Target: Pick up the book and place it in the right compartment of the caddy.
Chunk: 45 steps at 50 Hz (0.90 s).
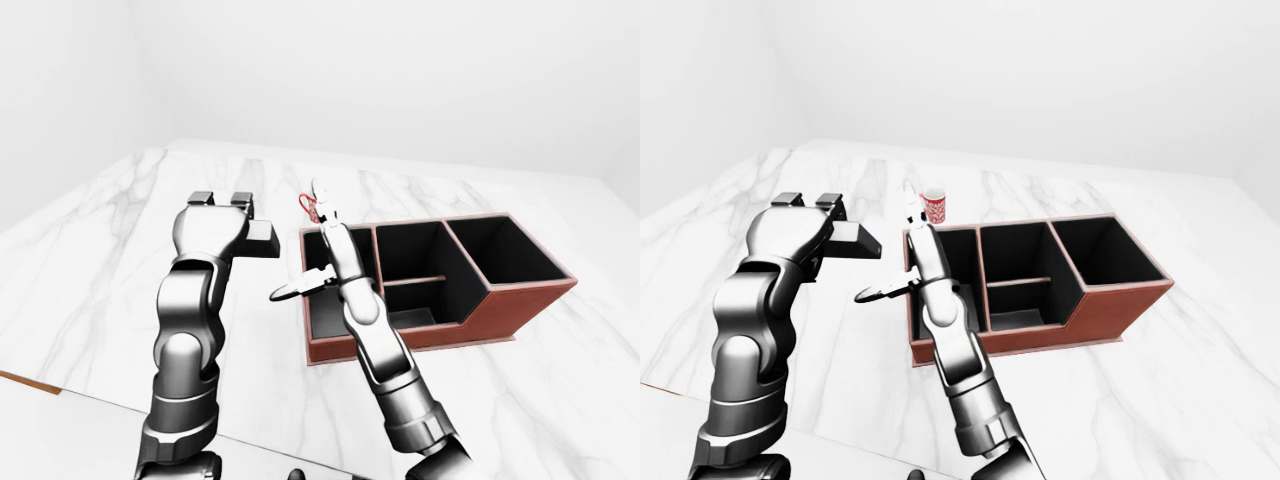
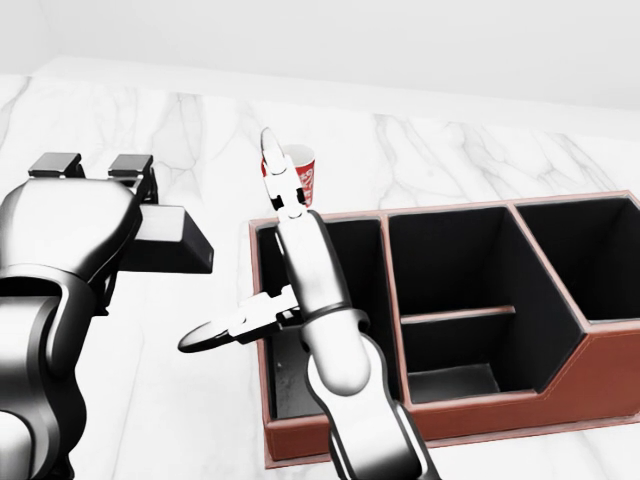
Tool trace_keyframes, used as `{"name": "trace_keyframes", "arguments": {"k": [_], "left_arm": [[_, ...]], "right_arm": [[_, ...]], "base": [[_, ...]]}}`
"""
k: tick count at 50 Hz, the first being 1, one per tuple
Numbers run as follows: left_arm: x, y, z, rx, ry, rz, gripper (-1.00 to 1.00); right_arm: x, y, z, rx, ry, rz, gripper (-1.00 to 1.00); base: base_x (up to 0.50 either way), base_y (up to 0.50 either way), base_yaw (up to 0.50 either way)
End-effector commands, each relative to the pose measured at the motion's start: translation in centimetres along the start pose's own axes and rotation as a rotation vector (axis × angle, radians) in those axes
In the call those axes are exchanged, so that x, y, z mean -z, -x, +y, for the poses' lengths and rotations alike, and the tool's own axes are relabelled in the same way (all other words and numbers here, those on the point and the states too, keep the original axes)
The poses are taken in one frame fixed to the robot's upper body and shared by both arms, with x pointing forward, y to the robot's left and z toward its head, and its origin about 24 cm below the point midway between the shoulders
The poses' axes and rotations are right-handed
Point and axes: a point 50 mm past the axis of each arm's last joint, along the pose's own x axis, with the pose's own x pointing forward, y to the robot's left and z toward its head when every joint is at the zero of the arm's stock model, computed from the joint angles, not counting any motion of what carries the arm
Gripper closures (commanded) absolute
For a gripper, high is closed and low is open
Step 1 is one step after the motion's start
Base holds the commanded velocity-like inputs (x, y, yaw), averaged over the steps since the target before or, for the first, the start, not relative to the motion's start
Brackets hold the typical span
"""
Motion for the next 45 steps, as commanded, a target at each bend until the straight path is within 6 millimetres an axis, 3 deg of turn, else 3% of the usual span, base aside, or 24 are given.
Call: {"name": "trace_keyframes", "arguments": {"k": [1,3,5,6,8,11,12,13,15,17,19,20,23,25,28,30,34,36,39,45], "left_arm": [[-0.2,0.2,0.6,-0.029,-0.012,0.007,1.00],[-0.2,0.1,0.6,-0.028,-0.011,0.007,1.00],[-0.3,0.1,0.6,-0.026,-0.011,0.006,1.00],[-0.4,0.1,0.5,-0.024,-0.011,0.003,1.00],[-0.5,0.1,0.5,-0.023,-0.011,0.000,1.00],[-0.7,0.1,0.7,-0.031,-0.008,-0.007,1.00],[-0.8,0.1,0.8,-0.033,-0.007,-0.009,1.00],[-0.9,0.1,0.8,-0.036,-0.007,-0.011,1.00],[-1.0,0.1,0.9,-0.038,-0.008,-0.012,1.00],[-1.1,0.2,0.9,-0.039,-0.007,-0.015,1.00],[-1.1,0.2,0.8,-0.034,-0.005,-0.015,1.00],[-1.2,0.1,0.7,-0.032,-0.004,-0.016,1.00],[-1.4,0.1,0.9,-0.039,0.000,-0.023,1.00],[-1.6,0.1,0.7,-0.032,0.001,-0.029,1.00],[-1.8,0.2,0.5,-0.026,0.002,-0.034,1.00],[-1.8,0.2,0.5,-0.024,0.003,-0.034,1.00],[-1.7,0.2,0.5,-0.026,0.001,-0.033,1.00],[-1.8,0.3,0.5,-0.028,0.003,-0.033,1.00],[-1.7,0.4,0.3,-0.019,0.004,-0.033,1.00],[-1.6,0.6,0.1,-0.017,0.004,-0.030,1.00]], "right_arm": [[1.6,0.1,0.6,-0.010,0.003,0.067,-1.00],[0.2,-0.1,0.5,-0.013,0.003,0.011,-1.00],[1.9,0.2,0.8,-0.016,0.005,0.082,-1.00],[0.5,-0.1,0.8,-0.019,0.004,0.029,-1.00],[-0.2,-0.2,0.8,-0.023,0.004,0.000,-1.00],[1.7,0.1,1.2,-0.025,0.007,0.076,-1.00],[0.5,-0.2,1.1,-0.026,0.003,0.028,-1.00],[1.2,0.0,1.2,-0.026,0.003,0.057,-1.00],[0.0,-0.2,1.2,-0.029,0.002,0.011,-1.00],[1.5,0.1,1.6,-0.033,0.004,0.073,-1.00],[-0.1,-0.3,1.5,-0.035,0.002,0.007,-1.00],[1.0,0.0,1.7,-0.036,0.004,0.052,-1.00],[0.1,-0.2,1.6,-0.036,-0.001,0.018,-1.00],[1.4,0.1,1.8,-0.038,0.002,0.071,-1.00],[-0.6,-0.3,1.6,-0.039,0.001,-0.009,-1.00],[0.2,-0.2,1.7,-0.038,0.001,0.021,-1.00],[-0.8,-0.4,1.8,-0.042,0.000,-0.017,-1.00],[0.9,-0.1,2.1,-0.043,0.003,0.053,-1.00],[-1.0,-0.6,1.8,-0.042,0.000,-0.023,-1.00],[-1.3,-0.8,1.7,-0.039,-0.003,-0.033,-1.00]], "base": [[0.00,0.00,0.00],[0.00,0.00,0.00],[0.00,0.00,0.00],[0.00,0.00,0.00],[0.00,0.00,0.00],[0.00,0.00,0.00],[0.00,0.00,0.00],[0.00,0.00,0.00],[0.00,0.00,0.00],[0.00,0.00,0.00],[0.00,0.00,0.00],[0.00,0.00,0.00],[0.00,0.00,0.00],[0.00,0.00,0.00],[0.00,0.00,0.00],[0.00,0.00,0.00],[0.00,0.00,0.00],[0.00,0.00,0.00],[0.00,0.00,0.00],[0.00,0.00,0.00]]}}
